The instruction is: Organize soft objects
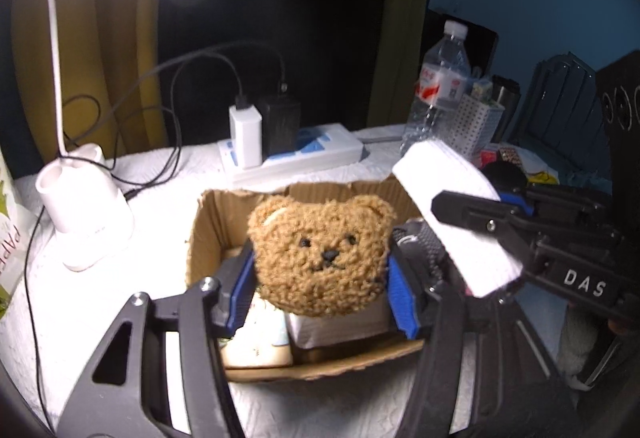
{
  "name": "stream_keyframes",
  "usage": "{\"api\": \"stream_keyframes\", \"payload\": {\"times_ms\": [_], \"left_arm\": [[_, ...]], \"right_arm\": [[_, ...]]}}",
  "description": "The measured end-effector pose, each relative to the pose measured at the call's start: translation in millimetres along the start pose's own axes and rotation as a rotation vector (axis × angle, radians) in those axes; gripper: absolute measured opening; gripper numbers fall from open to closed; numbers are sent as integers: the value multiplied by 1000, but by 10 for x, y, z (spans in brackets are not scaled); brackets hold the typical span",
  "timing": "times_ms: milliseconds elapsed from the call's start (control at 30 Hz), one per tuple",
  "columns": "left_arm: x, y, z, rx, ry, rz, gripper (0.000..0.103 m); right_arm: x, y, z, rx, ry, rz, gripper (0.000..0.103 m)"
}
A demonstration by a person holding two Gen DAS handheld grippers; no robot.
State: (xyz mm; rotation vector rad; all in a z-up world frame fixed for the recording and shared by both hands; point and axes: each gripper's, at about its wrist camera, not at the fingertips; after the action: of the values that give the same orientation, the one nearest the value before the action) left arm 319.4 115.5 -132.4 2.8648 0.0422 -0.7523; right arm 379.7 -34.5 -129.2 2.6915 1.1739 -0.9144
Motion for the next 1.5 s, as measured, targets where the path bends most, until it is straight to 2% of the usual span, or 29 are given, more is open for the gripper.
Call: {"api": "stream_keyframes", "payload": {"times_ms": [200, 433, 533, 600, 700, 1000, 1300, 1500], "left_arm": [[208, -44, 137, -11, -70, -17, 64], [283, 65, 206, 80, -78, -61, 73], [290, 84, 204, 92, -81, -70, 73], [282, 81, 196, 88, -84, -71, 74], [250, 61, 174, 67, -82, -75, 82], [29, 28, 112, -3, -58, -77, 92], [-370, 279, 98, 68, 2, -76, 98], [-663, 322, 85, 50, 42, -84, 98]], "right_arm": [[272, 69, 127, 13, -48, -4, 12], [420, 117, 219, 25, -89, 20, 15], [423, 127, 222, 27, -92, 34, 28], [407, 138, 217, 32, -93, 40, 41], [325, 141, 201, 31, -82, 62, 53], [-7, 187, 182, 44, -53, 136, 55], [-433, 156, 253, 57, -25, 181, 56], [-701, 49, 266, 48, 7, 189, 57]]}}
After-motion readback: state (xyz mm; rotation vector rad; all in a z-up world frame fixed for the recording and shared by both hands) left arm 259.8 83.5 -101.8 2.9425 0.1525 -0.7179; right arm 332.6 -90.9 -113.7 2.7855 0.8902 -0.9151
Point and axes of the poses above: each gripper's, at about its wrist camera, not at the fingertips, and x roughly the way its jaws point, y to its right, z to its underside, and after that the axes turned 9 degrees about y, right-handed
